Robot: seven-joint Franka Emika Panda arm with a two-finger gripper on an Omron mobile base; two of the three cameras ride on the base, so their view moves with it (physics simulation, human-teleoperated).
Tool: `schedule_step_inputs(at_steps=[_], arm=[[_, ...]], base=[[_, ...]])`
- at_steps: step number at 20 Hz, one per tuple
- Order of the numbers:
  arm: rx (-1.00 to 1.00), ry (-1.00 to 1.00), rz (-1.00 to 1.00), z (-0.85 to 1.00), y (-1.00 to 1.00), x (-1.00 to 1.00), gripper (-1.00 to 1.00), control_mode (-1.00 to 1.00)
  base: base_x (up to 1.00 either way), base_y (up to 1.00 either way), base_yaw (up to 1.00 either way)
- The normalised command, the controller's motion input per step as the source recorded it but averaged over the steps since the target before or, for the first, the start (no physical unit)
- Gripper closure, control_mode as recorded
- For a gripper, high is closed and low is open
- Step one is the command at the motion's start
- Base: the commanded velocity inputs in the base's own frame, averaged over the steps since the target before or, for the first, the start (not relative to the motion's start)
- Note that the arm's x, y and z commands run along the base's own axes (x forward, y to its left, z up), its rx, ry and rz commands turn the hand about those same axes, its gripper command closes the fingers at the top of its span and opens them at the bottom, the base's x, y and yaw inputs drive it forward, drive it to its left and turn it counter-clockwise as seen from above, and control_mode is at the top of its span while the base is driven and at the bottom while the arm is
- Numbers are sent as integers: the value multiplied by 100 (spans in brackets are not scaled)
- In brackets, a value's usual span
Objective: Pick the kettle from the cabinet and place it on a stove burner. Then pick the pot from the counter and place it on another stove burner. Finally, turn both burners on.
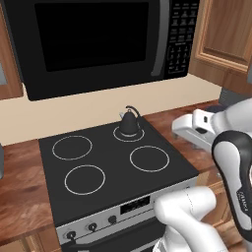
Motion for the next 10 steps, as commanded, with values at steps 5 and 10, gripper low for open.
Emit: schedule_step_inputs(at_steps=[5, 10], arm=[[-4, -17, 0, -27, -33, -36, -100, -100], [-1, -17, 0, -11, -24, -40, -100, -100]], base=[[0, 0, 0], [0, 0, 0]])
